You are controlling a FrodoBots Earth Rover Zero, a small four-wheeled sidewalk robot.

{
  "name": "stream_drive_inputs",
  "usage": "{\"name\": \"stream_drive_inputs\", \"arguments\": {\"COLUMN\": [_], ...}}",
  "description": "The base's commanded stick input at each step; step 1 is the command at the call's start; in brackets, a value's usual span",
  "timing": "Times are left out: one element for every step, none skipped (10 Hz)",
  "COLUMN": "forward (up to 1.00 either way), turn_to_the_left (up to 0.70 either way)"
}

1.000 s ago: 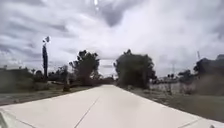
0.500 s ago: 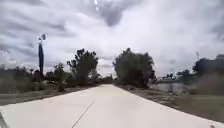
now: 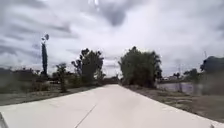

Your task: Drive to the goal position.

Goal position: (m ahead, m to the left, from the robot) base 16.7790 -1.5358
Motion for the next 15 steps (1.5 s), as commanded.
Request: {"name": "stream_drive_inputs", "arguments": {"forward": [0.85,0.85,0.85,0.85,0.85,0.85,0.85,0.85,0.85,0.85,0.85,0.85,0.85,0.85,0.85], "turn_to_the_left": [0.29,0.25,0.0,0.0,0.0,0.0,0.0,0.0,0.0,0.0,0.0,0.0,0.0,0.0,0.0]}}
